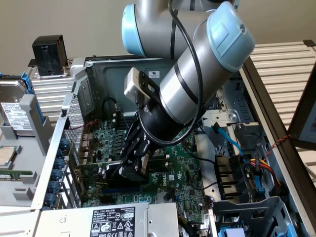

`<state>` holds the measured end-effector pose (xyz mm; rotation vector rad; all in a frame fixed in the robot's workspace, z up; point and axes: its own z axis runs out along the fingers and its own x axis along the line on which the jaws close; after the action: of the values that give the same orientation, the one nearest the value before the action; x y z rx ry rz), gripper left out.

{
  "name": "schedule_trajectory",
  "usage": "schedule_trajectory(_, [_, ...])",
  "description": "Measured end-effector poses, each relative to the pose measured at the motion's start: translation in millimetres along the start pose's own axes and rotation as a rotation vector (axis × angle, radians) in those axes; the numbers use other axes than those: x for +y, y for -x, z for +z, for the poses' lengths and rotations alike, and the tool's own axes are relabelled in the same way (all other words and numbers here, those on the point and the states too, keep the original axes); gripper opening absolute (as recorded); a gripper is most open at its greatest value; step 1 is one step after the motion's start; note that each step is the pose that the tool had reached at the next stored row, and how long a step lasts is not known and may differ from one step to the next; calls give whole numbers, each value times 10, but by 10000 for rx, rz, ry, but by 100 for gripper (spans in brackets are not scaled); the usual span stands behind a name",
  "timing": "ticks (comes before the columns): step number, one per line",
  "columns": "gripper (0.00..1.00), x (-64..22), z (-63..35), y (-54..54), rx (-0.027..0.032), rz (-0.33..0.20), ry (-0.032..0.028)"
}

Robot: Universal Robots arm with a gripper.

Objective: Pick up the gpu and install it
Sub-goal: 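Insert the gpu into the slot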

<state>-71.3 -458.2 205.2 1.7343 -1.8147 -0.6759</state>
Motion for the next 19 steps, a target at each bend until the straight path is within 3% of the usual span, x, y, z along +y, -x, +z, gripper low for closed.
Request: schedule_trajectory(19, [27,-2,1,0,0,-1,-1])
